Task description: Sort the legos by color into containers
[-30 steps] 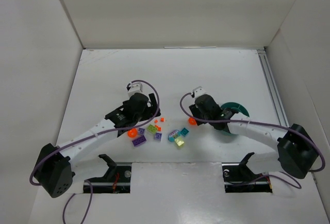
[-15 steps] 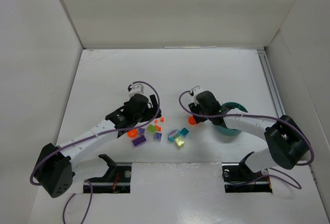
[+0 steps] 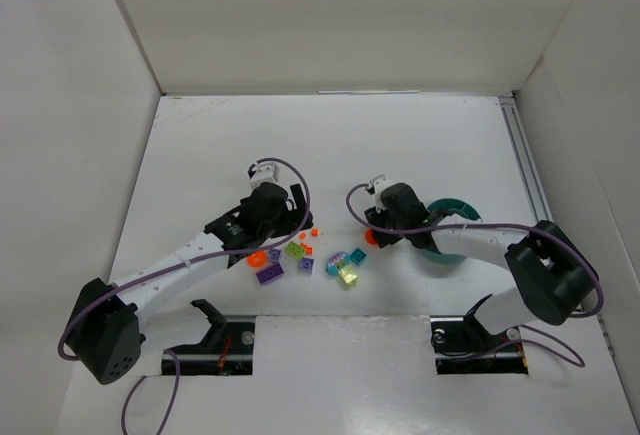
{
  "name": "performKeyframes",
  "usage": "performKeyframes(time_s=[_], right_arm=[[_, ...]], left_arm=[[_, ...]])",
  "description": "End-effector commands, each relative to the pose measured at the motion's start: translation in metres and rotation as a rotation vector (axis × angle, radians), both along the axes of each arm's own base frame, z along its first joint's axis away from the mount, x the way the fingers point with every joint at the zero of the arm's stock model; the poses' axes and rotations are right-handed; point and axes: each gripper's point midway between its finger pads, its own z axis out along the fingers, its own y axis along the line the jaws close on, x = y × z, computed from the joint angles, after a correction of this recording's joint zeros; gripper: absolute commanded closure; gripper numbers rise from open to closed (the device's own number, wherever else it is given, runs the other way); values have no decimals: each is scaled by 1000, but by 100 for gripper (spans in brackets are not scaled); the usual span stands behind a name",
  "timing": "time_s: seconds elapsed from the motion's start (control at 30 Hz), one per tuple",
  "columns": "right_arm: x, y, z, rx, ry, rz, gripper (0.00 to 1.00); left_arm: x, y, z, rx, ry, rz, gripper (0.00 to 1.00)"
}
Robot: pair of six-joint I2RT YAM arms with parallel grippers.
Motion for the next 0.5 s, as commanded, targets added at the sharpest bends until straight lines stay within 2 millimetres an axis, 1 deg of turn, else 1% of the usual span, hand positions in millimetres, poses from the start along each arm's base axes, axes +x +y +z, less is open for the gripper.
performKeyframes(time_s=[0.0,0.07,0.1,0.13,0.17,0.2,0.23,0.3,0.33,0.4,0.47], right_arm=[[3,5,1,34,-16,-6,52],[2,4,-1,35,-18,-6,52],[4,8,4,57,-28,3,52],[3,8,2,64,-27,-4,56],[-1,8,2,72,-21,5,58],[1,12,4,89,-28,14,59],[0,11,2,89,-28,14,63],[-1,13,5,105,-27,14,68],[-2,13,6,112,-36,14,73],[-2,15,9,122,-39,21,77],[-1,16,11,128,-46,21,78]], left_arm=[[3,-2,3,-10,-18,-8,0],[3,-2,3,-10,-18,-8,0],[3,-2,3,-10,-18,-8,0],[3,-2,3,-10,-18,-8,0],[4,-3,5,-16,-25,-8,0],[4,-3,5,-16,-25,-8,0],[4,-3,5,-16,-25,-8,0],[4,-3,5,-16,-25,-8,0],[3,-4,2,-15,-14,-15,0],[4,-5,4,-21,-21,-15,0],[4,-5,4,-21,-21,-15,0]])
